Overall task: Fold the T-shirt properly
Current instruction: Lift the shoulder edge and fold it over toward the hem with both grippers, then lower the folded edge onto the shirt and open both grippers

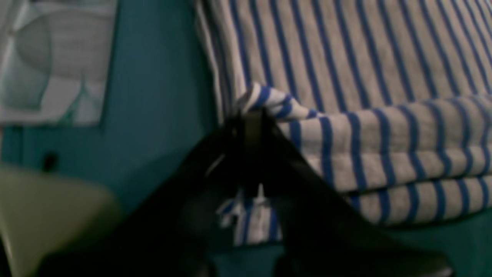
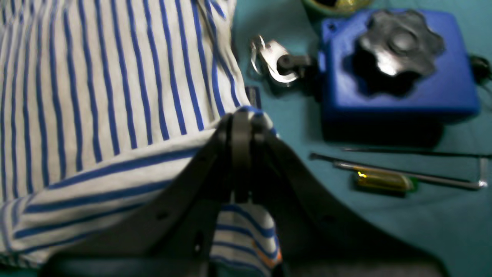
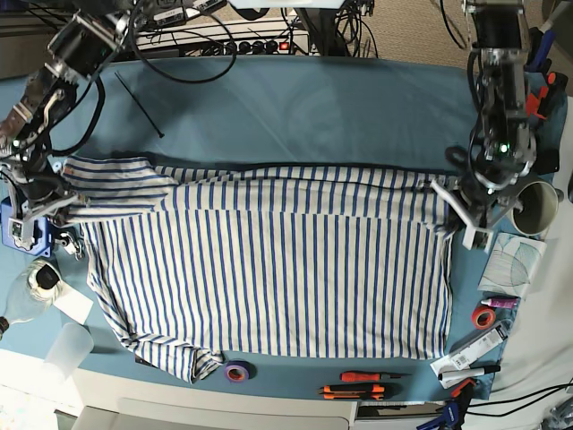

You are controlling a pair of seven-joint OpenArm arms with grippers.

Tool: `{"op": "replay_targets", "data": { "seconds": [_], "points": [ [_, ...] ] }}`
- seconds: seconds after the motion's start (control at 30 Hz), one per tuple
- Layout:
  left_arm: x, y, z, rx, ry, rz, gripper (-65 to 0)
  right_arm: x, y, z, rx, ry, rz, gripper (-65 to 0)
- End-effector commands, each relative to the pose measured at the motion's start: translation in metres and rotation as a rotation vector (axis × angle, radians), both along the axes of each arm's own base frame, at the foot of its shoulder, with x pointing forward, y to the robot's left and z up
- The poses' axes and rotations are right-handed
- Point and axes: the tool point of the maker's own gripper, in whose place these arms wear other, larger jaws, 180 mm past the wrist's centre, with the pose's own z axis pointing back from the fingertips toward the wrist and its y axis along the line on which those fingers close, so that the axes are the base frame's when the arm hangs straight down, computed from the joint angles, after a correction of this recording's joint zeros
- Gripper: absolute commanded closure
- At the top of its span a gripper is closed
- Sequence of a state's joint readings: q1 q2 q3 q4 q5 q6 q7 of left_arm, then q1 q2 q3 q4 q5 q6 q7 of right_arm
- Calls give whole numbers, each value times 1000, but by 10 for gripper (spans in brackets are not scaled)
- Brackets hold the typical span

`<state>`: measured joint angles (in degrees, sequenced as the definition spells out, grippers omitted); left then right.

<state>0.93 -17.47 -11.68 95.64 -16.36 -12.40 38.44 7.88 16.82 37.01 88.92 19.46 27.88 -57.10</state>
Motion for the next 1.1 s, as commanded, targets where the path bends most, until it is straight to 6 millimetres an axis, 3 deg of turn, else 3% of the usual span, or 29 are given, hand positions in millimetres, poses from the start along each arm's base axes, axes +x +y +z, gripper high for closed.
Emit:
{"op": "replay_targets", "data": {
  "seconds": [0.0, 0.2, 0.43, 0.57, 0.73, 1.07],
  "points": [
    [15, 6, 21, 5, -70, 18, 0, 13, -8, 20, -15, -68, -9, 0],
    [35, 18, 39, 65, -117, 51, 0, 35, -13, 15, 44, -82, -33, 0],
    [39, 16, 46, 57, -159, 50, 0, 46, -13, 19, 59, -99, -30, 0],
    [42, 13, 37, 33, -171, 48, 0, 46, -17, 20, 37, -95, -38, 0],
    [48, 22, 4, 15, -84, 81, 0, 47, -16, 20, 20, -91, -31, 0],
    [60, 15, 9, 4, -93, 37, 0, 62, -13, 15, -173, -3, -23, 0]
  ]
}}
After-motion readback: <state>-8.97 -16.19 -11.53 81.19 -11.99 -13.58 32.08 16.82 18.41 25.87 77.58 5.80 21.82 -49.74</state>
